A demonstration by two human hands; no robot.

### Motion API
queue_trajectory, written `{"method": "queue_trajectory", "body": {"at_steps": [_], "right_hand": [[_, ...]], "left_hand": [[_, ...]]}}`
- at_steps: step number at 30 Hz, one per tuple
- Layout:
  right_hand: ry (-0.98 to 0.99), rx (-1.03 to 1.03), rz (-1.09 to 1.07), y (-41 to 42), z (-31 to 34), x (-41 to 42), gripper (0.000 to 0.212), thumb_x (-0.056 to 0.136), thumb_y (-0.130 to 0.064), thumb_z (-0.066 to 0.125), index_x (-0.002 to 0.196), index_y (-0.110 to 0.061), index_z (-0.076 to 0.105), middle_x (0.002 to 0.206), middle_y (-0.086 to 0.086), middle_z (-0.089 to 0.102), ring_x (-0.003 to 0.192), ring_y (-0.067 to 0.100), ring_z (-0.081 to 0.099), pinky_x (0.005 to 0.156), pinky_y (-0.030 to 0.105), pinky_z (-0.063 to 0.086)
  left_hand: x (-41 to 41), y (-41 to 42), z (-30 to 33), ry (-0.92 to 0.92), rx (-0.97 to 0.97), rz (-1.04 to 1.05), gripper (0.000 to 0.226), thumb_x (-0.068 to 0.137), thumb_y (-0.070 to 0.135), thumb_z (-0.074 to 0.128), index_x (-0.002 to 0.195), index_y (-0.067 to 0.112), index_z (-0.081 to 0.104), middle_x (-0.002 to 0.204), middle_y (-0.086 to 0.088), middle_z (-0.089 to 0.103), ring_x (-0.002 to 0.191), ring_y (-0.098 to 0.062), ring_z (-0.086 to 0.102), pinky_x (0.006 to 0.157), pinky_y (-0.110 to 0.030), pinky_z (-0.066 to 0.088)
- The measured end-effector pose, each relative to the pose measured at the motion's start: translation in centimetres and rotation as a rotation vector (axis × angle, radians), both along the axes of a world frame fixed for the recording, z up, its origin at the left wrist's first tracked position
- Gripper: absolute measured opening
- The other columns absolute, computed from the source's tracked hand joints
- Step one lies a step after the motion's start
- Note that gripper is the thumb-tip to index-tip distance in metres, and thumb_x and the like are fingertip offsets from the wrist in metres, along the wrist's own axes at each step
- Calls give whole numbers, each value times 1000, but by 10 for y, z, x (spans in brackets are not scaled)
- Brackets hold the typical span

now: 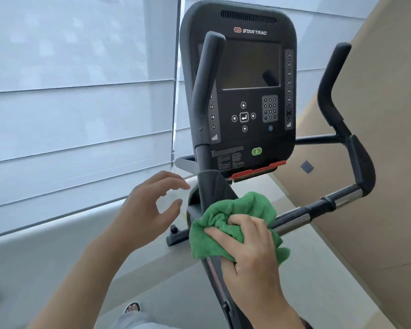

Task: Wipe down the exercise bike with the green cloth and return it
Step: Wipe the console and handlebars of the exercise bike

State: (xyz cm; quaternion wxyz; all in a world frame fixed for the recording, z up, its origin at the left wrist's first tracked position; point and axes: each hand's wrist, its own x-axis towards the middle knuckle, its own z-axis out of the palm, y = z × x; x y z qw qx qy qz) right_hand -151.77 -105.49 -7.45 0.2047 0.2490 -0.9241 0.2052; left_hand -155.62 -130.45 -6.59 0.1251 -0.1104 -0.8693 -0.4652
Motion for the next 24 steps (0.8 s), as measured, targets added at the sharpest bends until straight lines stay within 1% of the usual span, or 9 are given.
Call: {"method": "queue_trajectory", "body": {"at_steps": [3, 5, 7, 9, 12, 16, 19, 21, 24], "right_hand": [[14, -30, -5, -22, 11, -23, 55, 71, 1, 79, 115, -32, 79, 112, 2, 62, 98, 27, 54, 76, 46, 49], [19, -46, 1, -37, 20, -42, 48, 76, 1, 78, 113, -28, 79, 111, 4, 61, 97, 28, 54, 74, 48, 50], [25, -68, -26, -52, 31, -65, 41, 81, 1, 78, 112, -26, 80, 109, 6, 61, 95, 28, 53, 73, 47, 51], [5, -100, -58, -62, 41, -84, 34, 88, -5, 75, 114, -26, 80, 108, 4, 59, 93, 26, 51, 71, 46, 52], [-47, -151, -50, -60, 46, -94, 28, 96, -17, 73, 121, -26, 78, 109, 1, 57, 96, 23, 48, 74, 43, 55], [-43, -84, -48, -32, 33, -48, 33, 97, -22, 64, 128, -28, 74, 114, 1, 57, 100, 23, 48, 79, 40, 55], [-122, -90, -73, 0, 14, 4, 51, 87, -7, 77, 132, -29, 72, 116, -3, 58, 101, 20, 51, 85, 37, 55], [-180, -113, -102, 17, 2, 34, 57, 81, 1, 82, 127, -30, 75, 113, -5, 59, 99, 19, 56, 85, 36, 57], [-212, -211, -197, 32, -5, 70, 53, 76, 1, 80, 117, -33, 80, 107, -8, 59, 91, 16, 64, 78, 27, 56]], "left_hand": [[-2, -7, 2, 27, 13, 40, 25, 93, 16, 64, 113, 27, 73, 119, 16, 68, 112, -17, 67, 90, -43, 57], [-5, -12, 4, 57, 5, 66, 27, 94, 9, 65, 113, 27, 73, 119, 15, 69, 112, -17, 68, 89, -42, 57], [-7, -15, 7, 90, 18, 89, 29, 93, 9, 62, 113, 27, 73, 118, 15, 69, 111, -17, 68, 89, -41, 58], [-9, -13, 12, 109, 55, 107, 33, 91, 12, 58, 116, 30, 72, 117, 14, 69, 111, -17, 68, 89, -41, 59], [-12, -6, 20, 132, 102, 91, 39, 90, 10, 56, 120, 31, 69, 117, 12, 69, 111, -18, 69, 90, -41, 59], [-16, 8, 25, 156, 110, 19, 37, 92, 9, 58, 122, 28, 69, 118, 12, 68, 112, -20, 68, 91, -39, 57], [-17, 20, 22, 147, 79, -65, 37, 93, 8, 60, 124, 26, 69, 121, 12, 67, 114, -21, 66, 92, -37, 55], [-17, 27, 19, 141, 45, -100, 34, 93, 10, 64, 124, 24, 70, 122, 11, 66, 117, -20, 64, 93, -39, 54], [-20, 30, 16, 124, -23, -147, 27, 93, 20, 73, 119, 24, 73, 121, 7, 63, 120, -19, 60, 97, -43, 52]]}}
